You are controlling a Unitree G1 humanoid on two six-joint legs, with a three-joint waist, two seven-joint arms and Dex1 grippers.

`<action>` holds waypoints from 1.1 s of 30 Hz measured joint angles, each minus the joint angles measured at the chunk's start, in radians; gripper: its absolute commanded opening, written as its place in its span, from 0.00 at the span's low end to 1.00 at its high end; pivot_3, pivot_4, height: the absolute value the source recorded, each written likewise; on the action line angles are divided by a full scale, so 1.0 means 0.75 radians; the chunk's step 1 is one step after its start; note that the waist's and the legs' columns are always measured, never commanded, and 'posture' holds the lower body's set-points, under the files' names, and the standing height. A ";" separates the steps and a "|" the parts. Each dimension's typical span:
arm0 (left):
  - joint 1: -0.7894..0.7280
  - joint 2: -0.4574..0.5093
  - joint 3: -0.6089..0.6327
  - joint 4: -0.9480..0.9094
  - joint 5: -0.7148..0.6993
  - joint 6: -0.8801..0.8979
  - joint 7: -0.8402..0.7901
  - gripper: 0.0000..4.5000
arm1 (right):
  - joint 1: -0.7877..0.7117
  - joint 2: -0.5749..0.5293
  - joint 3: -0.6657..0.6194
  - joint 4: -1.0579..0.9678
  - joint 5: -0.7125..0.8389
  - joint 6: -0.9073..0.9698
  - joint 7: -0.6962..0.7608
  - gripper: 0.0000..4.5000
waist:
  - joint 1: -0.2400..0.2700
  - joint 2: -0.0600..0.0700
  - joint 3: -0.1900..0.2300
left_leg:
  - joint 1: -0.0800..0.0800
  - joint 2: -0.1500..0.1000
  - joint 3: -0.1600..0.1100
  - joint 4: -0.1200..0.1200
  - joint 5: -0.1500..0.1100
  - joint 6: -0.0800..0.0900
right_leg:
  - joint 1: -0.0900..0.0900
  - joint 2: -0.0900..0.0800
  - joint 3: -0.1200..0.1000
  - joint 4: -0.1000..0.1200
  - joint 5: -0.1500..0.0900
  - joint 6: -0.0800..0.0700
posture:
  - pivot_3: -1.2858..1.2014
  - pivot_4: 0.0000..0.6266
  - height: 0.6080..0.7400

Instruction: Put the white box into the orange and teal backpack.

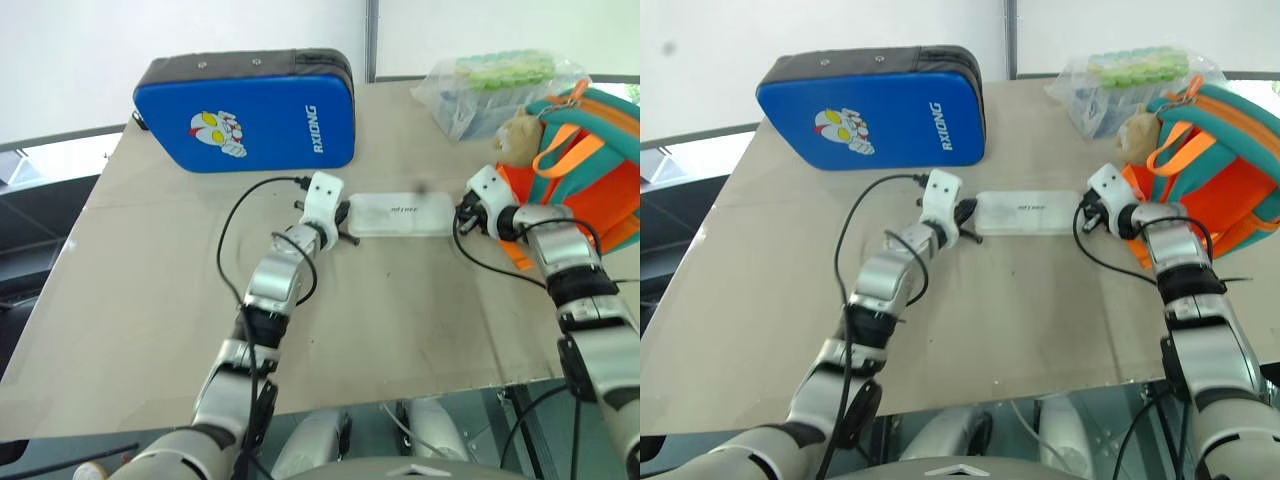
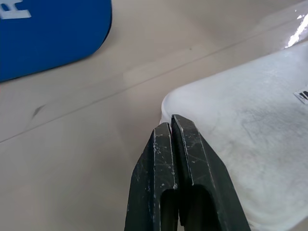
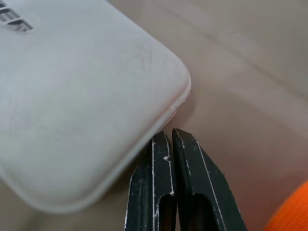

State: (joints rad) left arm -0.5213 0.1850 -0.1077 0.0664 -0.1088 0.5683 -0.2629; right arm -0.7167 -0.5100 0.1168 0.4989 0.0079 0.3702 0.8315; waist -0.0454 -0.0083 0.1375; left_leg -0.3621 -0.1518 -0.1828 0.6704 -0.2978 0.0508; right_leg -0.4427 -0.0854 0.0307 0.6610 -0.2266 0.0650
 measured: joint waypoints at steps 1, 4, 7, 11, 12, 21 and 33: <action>0.037 0.020 0.008 -0.058 -0.009 0.027 -0.014 0.01 | 0.033 0.000 0.000 -0.067 0.010 0.035 0.013 0.00 | -0.002 0.000 -0.001 | 0.001 0.000 0.000 0.000 0.000 0.000 | -0.001 0.001 0.001 0.001 0.000 0.000 | 0.52 0.24 1.00; 0.158 0.099 0.030 -0.241 -0.024 0.120 -0.062 0.01 | 0.131 0.008 0.009 -0.272 0.037 0.157 0.043 0.00 | 0.003 0.001 -0.001 | 0.001 0.000 0.000 -0.001 0.000 0.000 | -0.001 0.001 0.000 0.002 0.000 0.000 | 0.52 0.24 1.00; 0.319 0.210 0.076 -0.451 -0.072 0.208 -0.129 0.01 | 0.230 0.025 0.034 -0.474 0.052 0.252 0.040 0.00 | 0.007 0.003 -0.003 | 0.002 0.000 0.000 -0.001 0.000 0.000 | -0.001 0.001 0.002 0.002 0.001 -0.001 | 0.52 0.24 1.00; 0.422 0.270 0.103 -0.597 -0.115 0.289 -0.171 0.01 | 0.270 0.059 0.038 -0.555 0.051 0.308 -0.005 0.00 | 0.016 0.004 -0.004 | 0.003 0.000 0.001 -0.001 0.000 0.000 | 0.000 0.001 0.002 0.002 0.002 -0.002 | 0.52 0.24 1.00; 0.431 0.267 0.110 -0.614 -0.123 0.306 -0.171 0.01 | 0.270 0.063 0.038 -0.560 0.050 0.318 -0.017 0.00 | 0.021 0.004 -0.004 | 0.003 -0.001 0.001 -0.001 0.000 -0.001 | 0.000 0.001 0.002 0.002 0.003 -0.002 | 0.52 0.24 1.00; 0.510 0.250 0.172 -0.750 -0.248 0.452 -0.192 0.01 | 0.300 0.039 0.062 -0.637 0.002 0.336 -0.051 0.00 | 0.048 0.004 -0.004 | 0.003 0.000 0.001 -0.002 0.000 -0.001 | 0.000 0.001 0.001 -0.001 0.003 -0.002 | 0.52 0.24 1.00; 0.591 0.463 0.552 -0.619 -0.708 0.702 -0.498 0.92 | 0.304 0.006 0.071 -0.562 -0.015 0.169 -0.068 0.00 | 0.049 0.004 -0.004 | 0.002 0.000 0.001 -0.002 -0.001 -0.001 | -0.001 0.002 -0.003 0.000 0.003 -0.002 | 0.52 0.24 1.00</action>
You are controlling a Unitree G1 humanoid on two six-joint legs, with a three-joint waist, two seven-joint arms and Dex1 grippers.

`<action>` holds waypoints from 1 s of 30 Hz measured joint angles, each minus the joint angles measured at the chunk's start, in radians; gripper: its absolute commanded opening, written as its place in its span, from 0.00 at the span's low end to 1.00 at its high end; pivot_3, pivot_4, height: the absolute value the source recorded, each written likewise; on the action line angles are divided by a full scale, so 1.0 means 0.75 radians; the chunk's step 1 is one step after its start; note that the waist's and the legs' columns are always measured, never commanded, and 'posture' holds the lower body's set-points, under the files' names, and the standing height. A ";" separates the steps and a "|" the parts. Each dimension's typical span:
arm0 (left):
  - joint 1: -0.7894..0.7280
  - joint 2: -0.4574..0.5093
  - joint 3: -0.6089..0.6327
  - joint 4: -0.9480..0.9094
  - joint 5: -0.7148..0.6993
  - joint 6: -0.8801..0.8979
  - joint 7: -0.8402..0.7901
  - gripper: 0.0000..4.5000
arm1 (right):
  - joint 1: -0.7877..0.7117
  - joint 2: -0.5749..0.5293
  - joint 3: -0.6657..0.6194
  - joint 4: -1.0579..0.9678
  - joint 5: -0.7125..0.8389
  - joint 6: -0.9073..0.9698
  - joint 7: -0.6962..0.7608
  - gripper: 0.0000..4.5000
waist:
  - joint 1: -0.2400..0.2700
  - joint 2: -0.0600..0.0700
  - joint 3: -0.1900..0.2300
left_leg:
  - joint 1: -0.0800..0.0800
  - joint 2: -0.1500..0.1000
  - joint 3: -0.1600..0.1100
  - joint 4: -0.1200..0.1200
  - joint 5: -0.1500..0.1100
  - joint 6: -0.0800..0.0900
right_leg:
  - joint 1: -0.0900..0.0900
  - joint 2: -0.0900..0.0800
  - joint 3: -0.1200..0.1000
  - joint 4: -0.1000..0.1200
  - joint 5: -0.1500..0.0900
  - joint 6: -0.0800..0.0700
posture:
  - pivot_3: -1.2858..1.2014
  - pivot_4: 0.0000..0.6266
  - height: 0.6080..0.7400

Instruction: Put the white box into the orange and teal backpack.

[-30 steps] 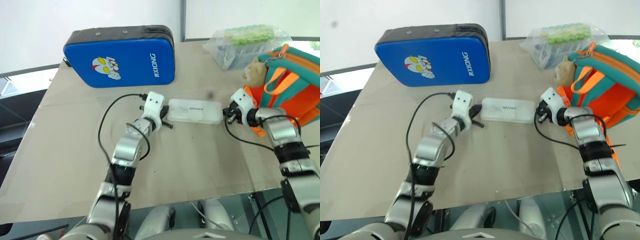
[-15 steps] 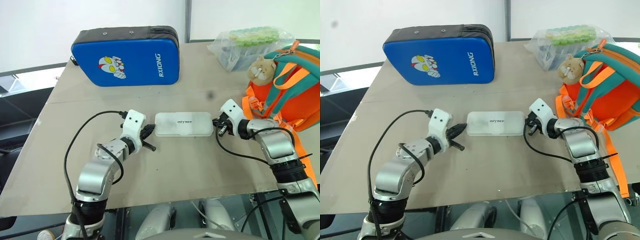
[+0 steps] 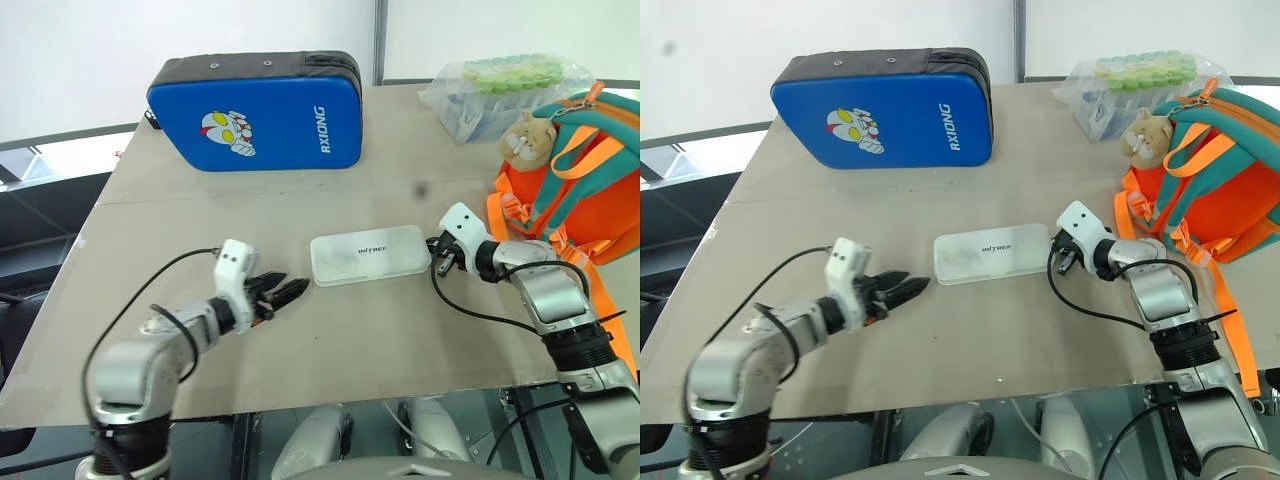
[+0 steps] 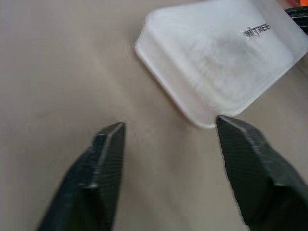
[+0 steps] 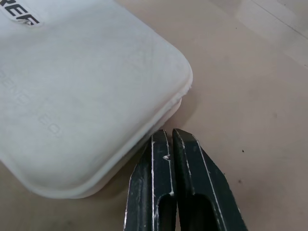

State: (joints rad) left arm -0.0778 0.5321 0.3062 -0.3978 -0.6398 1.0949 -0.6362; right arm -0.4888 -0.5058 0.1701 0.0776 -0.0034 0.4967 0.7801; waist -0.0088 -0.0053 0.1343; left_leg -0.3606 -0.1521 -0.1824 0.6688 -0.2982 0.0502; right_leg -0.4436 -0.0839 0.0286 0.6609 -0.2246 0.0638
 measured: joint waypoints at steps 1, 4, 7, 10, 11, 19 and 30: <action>-0.007 0.056 0.047 0.041 -0.069 0.066 -0.045 1.00 | -0.003 -0.007 0.000 0.018 0.004 -0.021 0.005 0.00 | -0.001 0.000 0.000 | 0.000 0.000 0.000 0.000 0.000 0.000 | 0.000 0.000 0.000 0.000 0.000 0.000 | 0.52 0.24 1.00; -0.075 0.161 0.124 0.159 -0.232 0.244 -0.146 1.00 | -0.025 -0.023 0.000 0.075 0.010 -0.077 0.027 0.00 | 0.002 0.000 0.000 | 0.000 -0.001 -0.001 0.000 0.000 0.000 | 0.000 0.000 -0.002 -0.001 0.000 0.000 | 0.52 0.24 1.00; -0.181 0.168 0.109 0.290 -0.302 0.335 -0.168 1.00 | -0.052 -0.025 0.005 0.136 0.011 -0.138 0.052 0.00 | 0.002 0.000 0.000 | 0.000 -0.001 -0.001 0.000 0.000 0.000 | 0.001 -0.001 -0.002 -0.001 0.000 0.000 | 0.52 0.24 1.00; -0.280 0.117 0.100 0.400 -0.319 0.376 -0.150 1.00 | -0.082 -0.022 0.023 0.184 0.006 -0.191 0.059 0.00 | -0.003 0.000 0.000 | -0.001 -0.001 -0.001 0.000 0.000 0.000 | 0.000 -0.001 -0.002 0.000 0.000 0.000 | 0.52 0.24 1.00; -0.319 0.083 0.093 0.458 -0.327 0.389 -0.139 1.00 | -0.090 -0.020 0.036 0.200 -0.007 -0.229 0.062 0.00 | -0.005 0.000 0.000 | -0.001 -0.001 -0.002 0.000 0.000 0.000 | 0.000 -0.001 -0.002 -0.001 0.000 0.000 | 0.52 0.24 1.00; -0.422 -0.005 -0.027 0.700 -0.298 0.331 -0.162 1.00 | -0.140 0.048 0.120 0.294 -0.079 -0.415 0.088 0.00 | -0.022 0.000 -0.001 | 0.001 -0.001 -0.002 0.001 0.000 0.000 | 0.000 0.000 -0.001 0.001 0.000 0.000 | 0.52 0.24 1.00; -0.369 -0.131 0.030 0.715 -0.358 0.339 -0.144 0.32 | -0.084 0.154 0.133 0.212 -0.074 -0.378 0.079 0.00 | -0.007 0.000 -0.001 | 0.000 -0.001 -0.005 0.002 0.000 0.000 | 0.001 -0.001 -0.001 -0.001 0.001 -0.001 | 0.52 0.24 1.00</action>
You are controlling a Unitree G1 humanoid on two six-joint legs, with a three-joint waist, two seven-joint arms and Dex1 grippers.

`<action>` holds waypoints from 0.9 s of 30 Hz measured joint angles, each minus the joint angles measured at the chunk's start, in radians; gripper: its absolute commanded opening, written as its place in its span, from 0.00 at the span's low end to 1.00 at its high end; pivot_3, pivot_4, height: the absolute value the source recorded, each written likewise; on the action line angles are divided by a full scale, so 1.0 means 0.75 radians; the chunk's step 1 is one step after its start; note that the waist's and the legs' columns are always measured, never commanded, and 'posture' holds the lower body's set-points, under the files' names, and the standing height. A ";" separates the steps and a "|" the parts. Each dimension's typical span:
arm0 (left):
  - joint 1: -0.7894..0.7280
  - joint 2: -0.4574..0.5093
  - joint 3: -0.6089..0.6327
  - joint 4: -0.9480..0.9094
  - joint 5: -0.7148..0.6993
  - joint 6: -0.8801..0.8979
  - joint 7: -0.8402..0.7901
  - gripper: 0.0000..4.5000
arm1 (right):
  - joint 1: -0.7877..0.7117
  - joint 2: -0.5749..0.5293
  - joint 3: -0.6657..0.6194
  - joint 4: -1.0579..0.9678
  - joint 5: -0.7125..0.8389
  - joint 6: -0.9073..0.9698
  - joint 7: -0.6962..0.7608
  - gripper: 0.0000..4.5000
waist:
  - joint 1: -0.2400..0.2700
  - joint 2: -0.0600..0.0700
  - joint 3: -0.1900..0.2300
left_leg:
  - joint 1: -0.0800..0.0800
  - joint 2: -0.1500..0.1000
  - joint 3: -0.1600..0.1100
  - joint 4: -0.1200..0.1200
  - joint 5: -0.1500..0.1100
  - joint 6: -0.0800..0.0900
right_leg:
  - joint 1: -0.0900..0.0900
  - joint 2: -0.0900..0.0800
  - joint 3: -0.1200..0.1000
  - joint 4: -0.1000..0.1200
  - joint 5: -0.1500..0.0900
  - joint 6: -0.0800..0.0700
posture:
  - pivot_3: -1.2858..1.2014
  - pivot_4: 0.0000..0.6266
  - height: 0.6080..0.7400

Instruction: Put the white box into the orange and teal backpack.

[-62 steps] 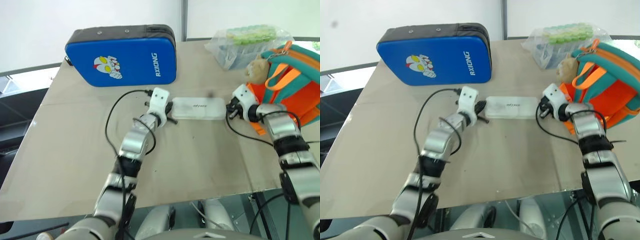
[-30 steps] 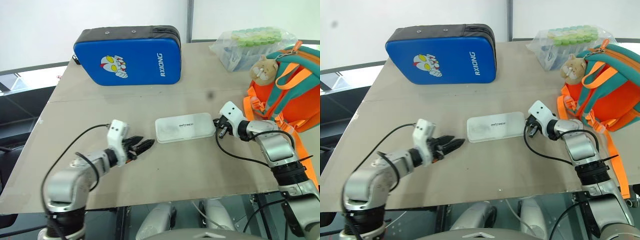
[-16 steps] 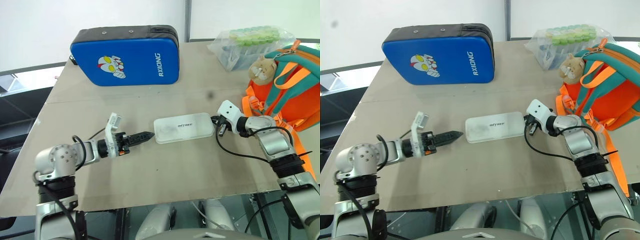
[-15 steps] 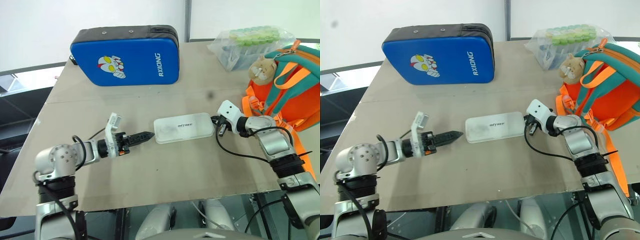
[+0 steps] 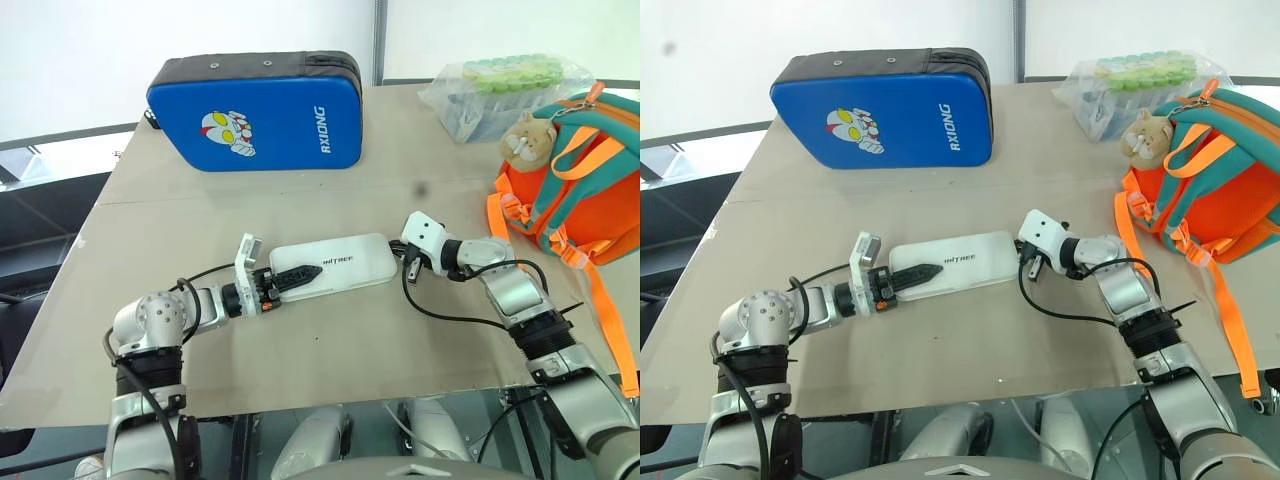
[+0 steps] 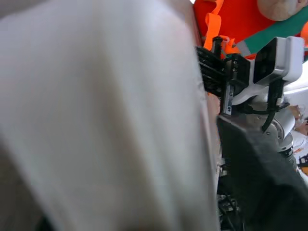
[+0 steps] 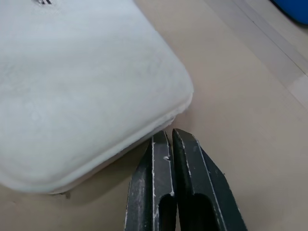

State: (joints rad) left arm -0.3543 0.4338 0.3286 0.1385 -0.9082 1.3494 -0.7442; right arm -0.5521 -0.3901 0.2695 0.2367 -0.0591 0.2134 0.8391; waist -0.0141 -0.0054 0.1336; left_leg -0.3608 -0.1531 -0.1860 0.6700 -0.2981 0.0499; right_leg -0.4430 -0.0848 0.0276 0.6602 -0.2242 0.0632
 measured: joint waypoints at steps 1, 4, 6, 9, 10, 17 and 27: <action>0.008 -0.013 0.015 -0.018 -0.020 0.003 0.001 0.25 | 0.016 -0.001 -0.013 -0.019 0.010 0.015 -0.008 0.00 | 0.003 0.000 0.000 | 0.000 0.000 -0.001 0.000 0.000 0.000 | 0.000 0.000 0.000 0.000 0.000 0.000 | 0.52 0.24 1.00; 0.033 -0.031 0.035 -0.054 -0.039 0.002 0.032 0.24 | 0.082 -0.005 -0.068 -0.114 0.052 0.074 -0.033 0.00 | 0.005 0.000 0.000 | 0.000 0.000 -0.001 0.000 0.000 0.000 | 0.000 0.000 0.000 0.001 0.000 0.000 | 0.52 0.24 1.00; 0.052 -0.055 0.045 -0.095 -0.056 -0.002 0.061 0.24 | 0.141 -0.039 -0.150 -0.239 0.132 0.178 -0.033 0.11 | 0.010 0.000 0.000 | -0.001 0.000 -0.001 0.001 0.000 0.000 | 0.000 -0.001 0.000 0.000 0.000 0.000 | 0.52 0.24 1.00; 0.090 -0.073 0.046 -0.196 -0.075 -0.022 0.097 0.24 | 0.234 -0.123 -0.354 -0.469 0.273 0.309 -0.050 0.38 | 0.015 0.000 0.000 | -0.002 -0.001 -0.001 0.000 0.000 0.000 | 0.000 -0.001 0.000 -0.001 0.000 0.000 | 0.52 0.24 1.00; 0.107 -0.074 0.039 -0.238 -0.074 -0.038 0.102 0.24 | 0.269 -0.155 -0.418 -0.551 0.314 0.351 -0.055 0.51 | 0.019 0.000 0.000 | -0.003 0.000 -0.002 0.000 0.000 0.000 | 0.000 -0.001 0.000 -0.002 0.000 0.000 | 0.52 0.24 1.00; 0.166 -0.095 -0.039 -0.412 -0.068 -0.148 0.119 0.24 | 0.657 -0.315 -0.933 -1.143 0.721 0.806 -0.099 1.00 | 0.042 -0.001 0.001 | -0.003 0.001 -0.001 -0.002 -0.001 0.000 | 0.000 -0.001 0.000 -0.003 0.000 0.000 | 0.52 0.24 1.00; 0.079 0.065 -0.060 -0.552 -0.096 -0.281 0.045 0.24 | 0.707 -0.349 -1.293 -1.102 0.809 1.068 -0.436 1.00 | 0.039 -0.006 0.005 | 0.004 0.001 0.013 -0.001 -0.003 -0.002 | 0.003 -0.002 0.008 -0.002 0.001 0.000 | 0.52 0.24 1.00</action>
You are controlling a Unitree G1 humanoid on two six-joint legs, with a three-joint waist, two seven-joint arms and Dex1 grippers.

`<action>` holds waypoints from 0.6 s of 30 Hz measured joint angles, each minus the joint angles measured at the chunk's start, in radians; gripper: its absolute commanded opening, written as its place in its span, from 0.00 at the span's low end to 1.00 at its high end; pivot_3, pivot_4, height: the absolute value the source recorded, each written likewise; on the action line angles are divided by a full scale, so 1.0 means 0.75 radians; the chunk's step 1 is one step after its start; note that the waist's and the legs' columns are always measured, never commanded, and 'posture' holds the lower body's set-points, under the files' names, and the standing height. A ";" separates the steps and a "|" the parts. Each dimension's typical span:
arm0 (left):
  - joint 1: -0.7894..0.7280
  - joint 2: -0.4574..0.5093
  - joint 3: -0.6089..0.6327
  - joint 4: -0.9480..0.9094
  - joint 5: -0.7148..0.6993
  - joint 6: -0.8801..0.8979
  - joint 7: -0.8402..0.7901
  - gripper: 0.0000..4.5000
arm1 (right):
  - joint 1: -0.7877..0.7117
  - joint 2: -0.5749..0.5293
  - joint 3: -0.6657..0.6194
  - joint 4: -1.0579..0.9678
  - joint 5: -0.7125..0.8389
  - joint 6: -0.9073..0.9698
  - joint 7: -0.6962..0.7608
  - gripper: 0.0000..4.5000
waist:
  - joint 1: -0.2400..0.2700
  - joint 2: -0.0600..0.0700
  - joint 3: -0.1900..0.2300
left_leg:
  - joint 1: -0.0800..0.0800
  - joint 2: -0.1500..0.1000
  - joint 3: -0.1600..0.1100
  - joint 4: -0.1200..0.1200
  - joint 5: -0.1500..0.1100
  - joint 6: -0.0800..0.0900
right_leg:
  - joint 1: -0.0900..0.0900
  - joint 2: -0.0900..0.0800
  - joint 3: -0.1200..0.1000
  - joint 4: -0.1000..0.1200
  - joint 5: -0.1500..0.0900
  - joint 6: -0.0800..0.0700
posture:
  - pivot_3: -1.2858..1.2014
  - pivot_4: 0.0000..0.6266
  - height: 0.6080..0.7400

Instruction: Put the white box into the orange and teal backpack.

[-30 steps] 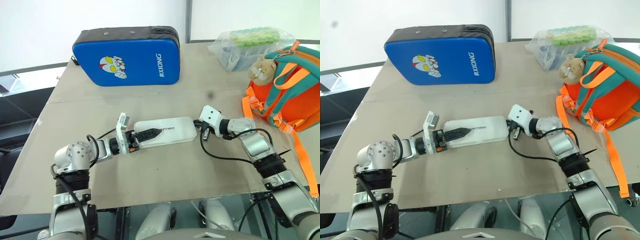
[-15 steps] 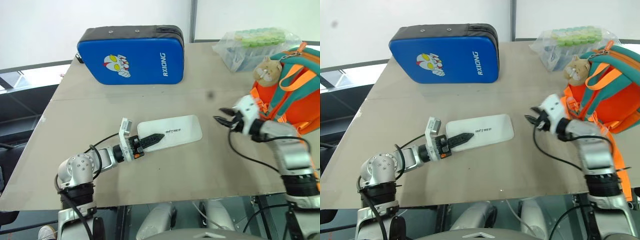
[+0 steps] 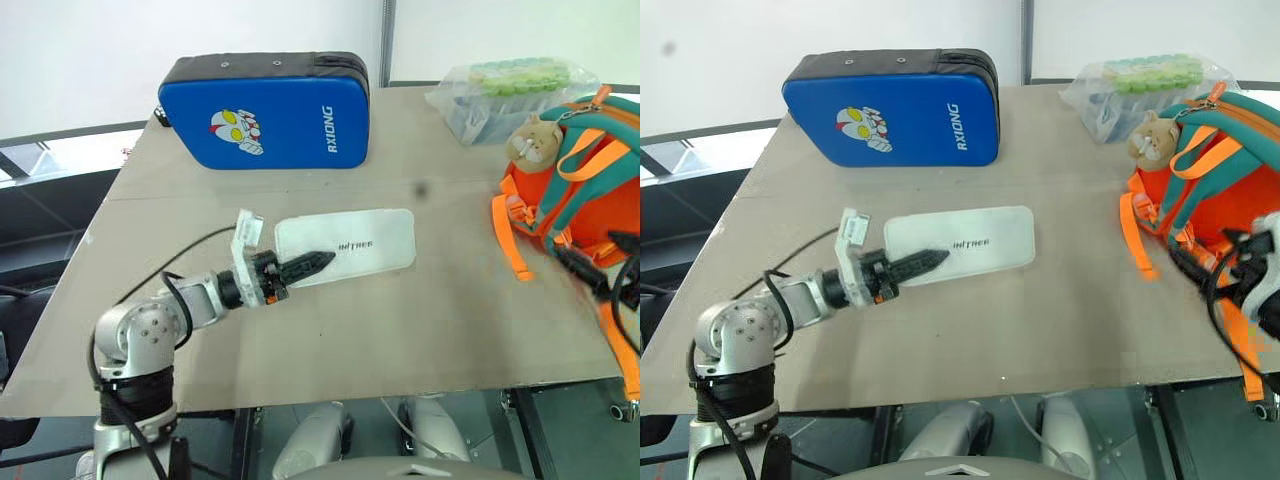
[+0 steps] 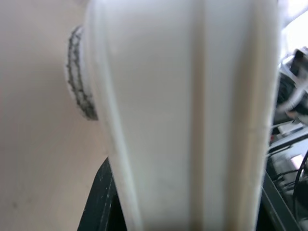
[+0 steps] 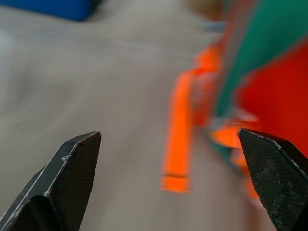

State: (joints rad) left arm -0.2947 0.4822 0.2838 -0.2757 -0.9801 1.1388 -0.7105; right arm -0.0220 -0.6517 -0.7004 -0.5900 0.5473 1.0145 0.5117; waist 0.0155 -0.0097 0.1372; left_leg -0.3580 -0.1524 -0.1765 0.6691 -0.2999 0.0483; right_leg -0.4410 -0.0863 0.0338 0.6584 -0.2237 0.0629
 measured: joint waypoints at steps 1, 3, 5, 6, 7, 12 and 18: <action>-0.015 0.006 -0.002 0.001 0.001 -0.021 -0.003 0.24 | -0.089 0.021 0.059 0.072 -0.040 -0.022 -0.065 1.00 | -0.004 0.000 0.000 | 0.001 0.000 0.001 0.000 0.000 0.000 | 0.000 0.000 0.002 0.000 0.000 0.000 | 0.52 0.24 1.00; -0.028 0.014 -0.017 -0.001 0.002 -0.048 -0.005 0.24 | -0.257 0.050 0.195 0.247 -0.142 -0.098 -0.189 1.00 | -0.006 0.000 0.000 | 0.002 0.001 0.004 -0.002 0.001 0.003 | -0.001 0.001 0.004 0.000 0.000 0.000 | 0.52 0.24 1.00; -0.012 0.035 -0.022 -0.010 0.010 -0.062 -0.005 0.24 | -0.353 0.078 0.268 0.356 -0.204 -0.154 -0.258 0.88 | -0.004 0.000 0.001 | -0.001 0.002 0.004 -0.002 0.002 0.003 | -0.004 0.001 0.003 0.001 0.000 0.000 | 0.52 0.24 1.00; 0.003 0.048 -0.022 -0.016 0.021 -0.075 -0.002 0.24 | -0.413 0.106 0.296 0.412 -0.228 -0.189 -0.287 0.80 | -0.006 0.000 0.001 | -0.003 0.002 0.004 -0.002 0.002 0.003 | -0.007 0.002 0.004 0.001 0.000 0.000 | 0.52 0.24 1.00; 0.022 0.057 -0.020 -0.025 0.029 -0.089 0.004 0.24 | -0.472 0.132 0.325 0.472 -0.250 -0.233 -0.308 0.71 | -0.011 0.000 0.001 | -0.004 0.002 0.005 -0.003 0.002 0.003 | -0.009 0.002 0.005 0.001 0.000 0.000 | 0.52 0.24 1.00; 0.126 0.052 0.037 -0.116 0.017 -0.114 0.102 0.24 | -0.583 0.162 0.467 0.620 -0.336 -0.448 -0.327 0.17 | -0.012 0.000 0.001 | -0.008 0.005 0.004 -0.003 0.002 0.003 | -0.008 0.003 -0.001 -0.006 0.000 0.000 | 0.52 0.24 1.00; 0.149 -0.004 0.052 -0.180 0.071 -0.266 0.200 0.24 | -0.626 0.107 0.588 0.790 -0.450 -0.651 -0.279 0.01 | -0.005 0.001 0.001 | -0.006 0.005 0.006 -0.002 0.001 0.004 | -0.007 0.003 -0.001 -0.004 0.003 -0.002 | 0.52 0.24 1.00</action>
State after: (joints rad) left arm -0.1828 0.4789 0.3225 -0.4109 -0.9269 0.9396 -0.5605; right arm -0.4914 -0.5712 -0.2591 0.0024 0.2099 0.5260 0.3023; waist 0.0116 -0.0092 0.1381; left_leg -0.3626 -0.1488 -0.1721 0.6673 -0.2991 0.0510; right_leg -0.4465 -0.0844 0.0330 0.6556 -0.2213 0.0614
